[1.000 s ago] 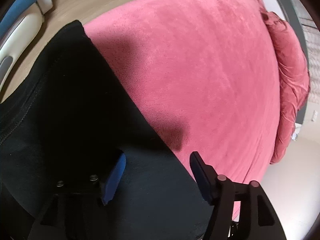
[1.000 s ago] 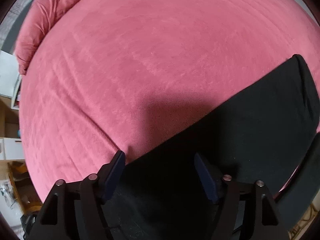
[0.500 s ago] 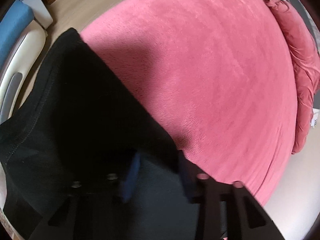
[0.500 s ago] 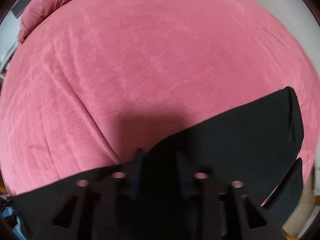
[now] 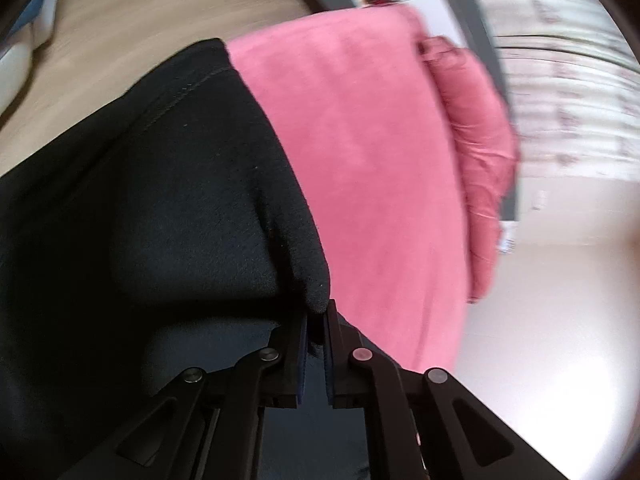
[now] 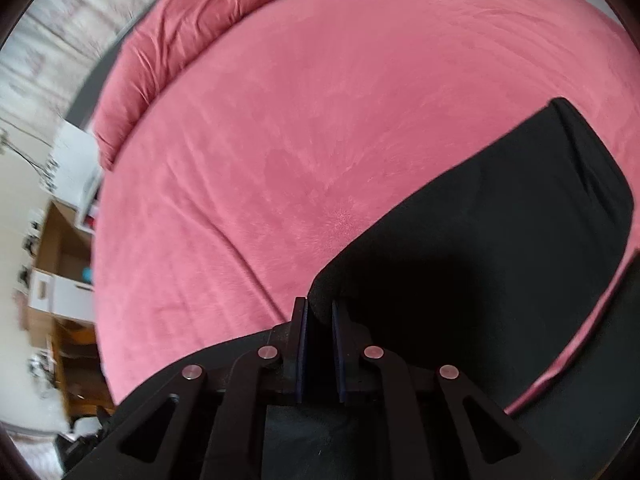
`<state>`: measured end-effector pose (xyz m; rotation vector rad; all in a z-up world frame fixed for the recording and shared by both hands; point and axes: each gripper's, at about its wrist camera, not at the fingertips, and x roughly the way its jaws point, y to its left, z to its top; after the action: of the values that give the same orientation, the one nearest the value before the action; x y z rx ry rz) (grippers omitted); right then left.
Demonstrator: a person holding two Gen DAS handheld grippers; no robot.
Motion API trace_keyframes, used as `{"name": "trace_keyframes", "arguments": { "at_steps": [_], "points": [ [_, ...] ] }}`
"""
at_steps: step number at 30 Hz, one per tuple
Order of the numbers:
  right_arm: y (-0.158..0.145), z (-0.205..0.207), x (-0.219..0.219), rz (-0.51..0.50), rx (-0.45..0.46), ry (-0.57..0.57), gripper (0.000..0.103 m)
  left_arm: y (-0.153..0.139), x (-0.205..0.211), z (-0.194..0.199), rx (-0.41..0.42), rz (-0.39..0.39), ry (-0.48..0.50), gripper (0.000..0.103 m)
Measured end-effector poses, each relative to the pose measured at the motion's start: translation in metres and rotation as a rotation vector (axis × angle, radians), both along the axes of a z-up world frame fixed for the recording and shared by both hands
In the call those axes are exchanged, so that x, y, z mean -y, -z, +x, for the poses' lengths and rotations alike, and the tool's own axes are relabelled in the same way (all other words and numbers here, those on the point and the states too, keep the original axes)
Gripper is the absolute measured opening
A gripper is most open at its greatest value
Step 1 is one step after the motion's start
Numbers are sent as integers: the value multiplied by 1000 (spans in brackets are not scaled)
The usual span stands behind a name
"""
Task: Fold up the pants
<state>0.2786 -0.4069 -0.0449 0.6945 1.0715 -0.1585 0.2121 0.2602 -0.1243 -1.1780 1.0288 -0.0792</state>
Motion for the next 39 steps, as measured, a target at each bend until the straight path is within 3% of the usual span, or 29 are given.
{"name": "trace_keyframes", "arguments": {
  "at_steps": [8, 16, 22, 26, 32, 35, 39],
  "points": [
    [-37, -56, 5, 57, 177, -1, 11, -40, -12, -60, 172, -31, 25, 6],
    [-52, -126, 7, 84, 349, -13, 11, -63, -1, -123, 353, -29, 35, 6],
    [-46, -193, 7, 90, 461, -12, 11, -52, -7, -187, 425, -10, 30, 6],
    [-20, -229, 6, 110, 467, 3, 11, -28, -8, -222, 433, 7, 18, 6],
    [35, -259, 10, 142, 379, 38, 11, 7, -10, -255, 391, 46, 12, 6],
    [52, -267, 9, 123, 349, 31, 12, 25, -17, -267, 342, 19, -30, 6],
    [57, -267, 9, 138, 348, 29, 12, 45, -20, -289, 233, 53, -57, 7]
  ]
}}
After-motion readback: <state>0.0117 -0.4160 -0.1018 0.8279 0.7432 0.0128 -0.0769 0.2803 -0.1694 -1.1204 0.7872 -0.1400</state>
